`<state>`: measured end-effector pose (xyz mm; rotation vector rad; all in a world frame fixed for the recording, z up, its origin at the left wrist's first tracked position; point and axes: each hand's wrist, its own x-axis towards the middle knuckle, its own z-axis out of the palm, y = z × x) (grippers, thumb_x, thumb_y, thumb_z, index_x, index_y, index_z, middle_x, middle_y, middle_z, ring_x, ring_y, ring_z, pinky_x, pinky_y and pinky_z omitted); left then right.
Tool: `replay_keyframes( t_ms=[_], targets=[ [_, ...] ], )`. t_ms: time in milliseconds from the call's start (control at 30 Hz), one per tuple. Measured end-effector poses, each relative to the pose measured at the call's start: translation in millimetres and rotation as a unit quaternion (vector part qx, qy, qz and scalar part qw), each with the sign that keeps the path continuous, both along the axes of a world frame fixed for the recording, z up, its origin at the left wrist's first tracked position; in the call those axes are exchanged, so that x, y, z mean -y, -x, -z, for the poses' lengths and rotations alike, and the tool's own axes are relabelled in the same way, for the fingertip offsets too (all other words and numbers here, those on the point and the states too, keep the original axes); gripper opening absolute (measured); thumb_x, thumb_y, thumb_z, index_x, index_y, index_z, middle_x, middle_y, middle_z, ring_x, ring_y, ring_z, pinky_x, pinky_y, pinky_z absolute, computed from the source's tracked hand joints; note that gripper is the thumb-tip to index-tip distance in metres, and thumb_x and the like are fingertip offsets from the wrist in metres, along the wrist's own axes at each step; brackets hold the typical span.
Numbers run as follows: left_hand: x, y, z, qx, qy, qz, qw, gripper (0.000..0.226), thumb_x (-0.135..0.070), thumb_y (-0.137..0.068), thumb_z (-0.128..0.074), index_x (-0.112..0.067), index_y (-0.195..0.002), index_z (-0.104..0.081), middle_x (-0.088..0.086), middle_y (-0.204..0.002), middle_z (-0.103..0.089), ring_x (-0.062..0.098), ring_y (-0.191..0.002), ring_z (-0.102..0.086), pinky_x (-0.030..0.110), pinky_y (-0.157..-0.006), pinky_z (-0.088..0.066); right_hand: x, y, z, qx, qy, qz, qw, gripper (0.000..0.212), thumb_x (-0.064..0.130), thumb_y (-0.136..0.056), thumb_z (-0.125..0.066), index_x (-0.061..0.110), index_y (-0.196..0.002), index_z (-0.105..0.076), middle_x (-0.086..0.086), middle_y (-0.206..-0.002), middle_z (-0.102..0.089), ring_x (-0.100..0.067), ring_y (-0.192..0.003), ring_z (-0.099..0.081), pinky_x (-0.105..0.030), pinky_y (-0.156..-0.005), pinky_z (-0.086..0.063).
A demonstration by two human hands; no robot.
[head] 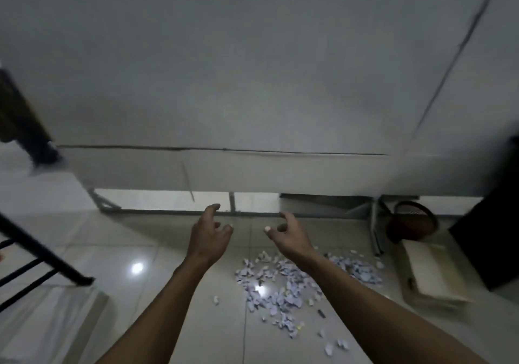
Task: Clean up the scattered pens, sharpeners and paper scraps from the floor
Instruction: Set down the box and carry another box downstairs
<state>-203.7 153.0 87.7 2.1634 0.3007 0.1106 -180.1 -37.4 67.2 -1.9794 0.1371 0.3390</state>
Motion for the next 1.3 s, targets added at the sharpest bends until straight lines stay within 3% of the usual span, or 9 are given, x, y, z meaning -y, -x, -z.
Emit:
replay_keyframes(
  t_ms=[167, 267, 400, 500, 667, 767, 900, 1067, 1300],
  targets=[
    [122, -35, 3, -0.005, 0.000, 0.082, 0.997, 0.057, -0.018, -0.087, -0.065, -0.015, -0.140, -0.042, 0.011, -0.139, -0.052, 0.025, -0.113, -0.059, 0.036, -0.091, -0.050, 127, -14, 4, 0.008, -0.007, 0.066, 0.998, 0.059, 0.032, -0.089, -0.067, 0.018, -0.140, -0.040, -0.010, -0.103, -0.061, -0.024, -0.094, -0.062, -0.039, -0.080, -0.057],
    [205, -51, 5, -0.012, -0.003, 0.125, 0.992, 0.058, -0.017, -0.089, -0.063, -0.012, -0.142, -0.039, 0.010, -0.144, -0.046, 0.026, -0.122, -0.053, 0.029, -0.093, -0.042, 208, -20, 10, 0.006, 0.011, 0.111, 0.994, 0.063, 0.034, -0.087, -0.069, 0.018, -0.141, -0.040, -0.012, -0.107, -0.061, -0.025, -0.097, -0.062, -0.040, -0.083, -0.055],
    [302, -72, 11, -0.011, 0.002, 0.174, 0.985, 0.060, -0.021, -0.087, -0.065, -0.016, -0.141, -0.041, 0.010, -0.140, -0.051, 0.025, -0.112, -0.059, 0.038, -0.095, -0.050, 306, -21, 9, 0.006, 0.037, 0.160, 0.986, 0.057, 0.032, -0.089, -0.067, 0.018, -0.139, -0.043, -0.011, -0.102, -0.062, -0.022, -0.092, -0.060, -0.031, -0.076, -0.046],
    [373, -82, 13, -0.021, 0.004, 0.225, 0.974, 0.060, -0.021, -0.087, -0.066, -0.017, -0.141, -0.041, 0.012, -0.136, -0.053, 0.026, -0.111, -0.060, 0.041, -0.093, -0.051, 378, -14, 11, 0.002, 0.053, 0.194, 0.980, 0.059, 0.033, -0.089, -0.067, 0.016, -0.140, -0.043, -0.008, -0.108, -0.061, -0.022, -0.101, -0.059, -0.037, -0.087, -0.050],
    [479, -93, 19, -0.028, -0.003, 0.302, 0.953, 0.059, -0.018, -0.086, -0.066, -0.014, -0.140, -0.042, 0.012, -0.140, -0.050, 0.026, -0.115, -0.058, 0.044, -0.096, -0.049, 473, 4, 13, -0.014, 0.063, 0.267, 0.961, 0.051, 0.028, -0.088, -0.069, 0.011, -0.132, -0.052, -0.003, -0.099, -0.059, -0.019, -0.093, -0.058, -0.029, -0.082, -0.047],
    [539, -101, 24, -0.038, -0.005, 0.342, 0.939, 0.056, -0.011, -0.086, -0.065, -0.007, -0.138, -0.044, 0.016, -0.136, -0.053, 0.027, -0.117, -0.056, 0.039, -0.097, -0.047, 521, 15, 18, -0.036, 0.052, 0.323, 0.944, 0.047, 0.028, -0.087, -0.069, 0.015, -0.129, -0.055, -0.002, -0.097, -0.060, -0.021, -0.095, -0.061, -0.035, -0.088, -0.050],
    [603, -110, 32, -0.049, -0.019, 0.387, 0.921, 0.052, -0.011, -0.087, -0.064, -0.009, -0.136, -0.046, 0.002, -0.114, -0.059, 0.020, -0.097, -0.060, 0.021, -0.074, -0.041, 573, 23, 29, -0.064, 0.027, 0.369, 0.927, 0.051, 0.029, -0.086, -0.070, 0.017, -0.132, -0.052, -0.002, -0.103, -0.062, -0.021, -0.098, -0.062, -0.040, -0.093, -0.052],
    [678, -137, 51, -0.087, -0.037, 0.426, 0.900, 0.059, -0.014, -0.088, -0.063, -0.012, -0.142, -0.041, 0.012, -0.133, -0.054, 0.022, -0.110, -0.057, 0.030, -0.092, -0.047, 636, 14, 46, -0.090, 0.012, 0.396, 0.914, 0.050, 0.030, -0.087, -0.069, 0.018, -0.132, -0.052, -0.008, -0.108, -0.064, -0.023, -0.097, -0.064, -0.036, -0.084, -0.054],
    [777, -200, 69, -0.116, -0.018, 0.450, 0.885, 0.060, -0.013, -0.086, -0.064, -0.010, -0.141, -0.040, 0.013, -0.137, -0.052, 0.024, -0.112, -0.058, 0.034, -0.097, -0.046, 731, -37, 57, -0.132, 0.027, 0.403, 0.905, 0.047, 0.032, -0.086, -0.071, 0.018, -0.128, -0.054, -0.010, -0.115, -0.064, -0.025, -0.102, -0.063, -0.037, -0.089, -0.053]
  ],
)
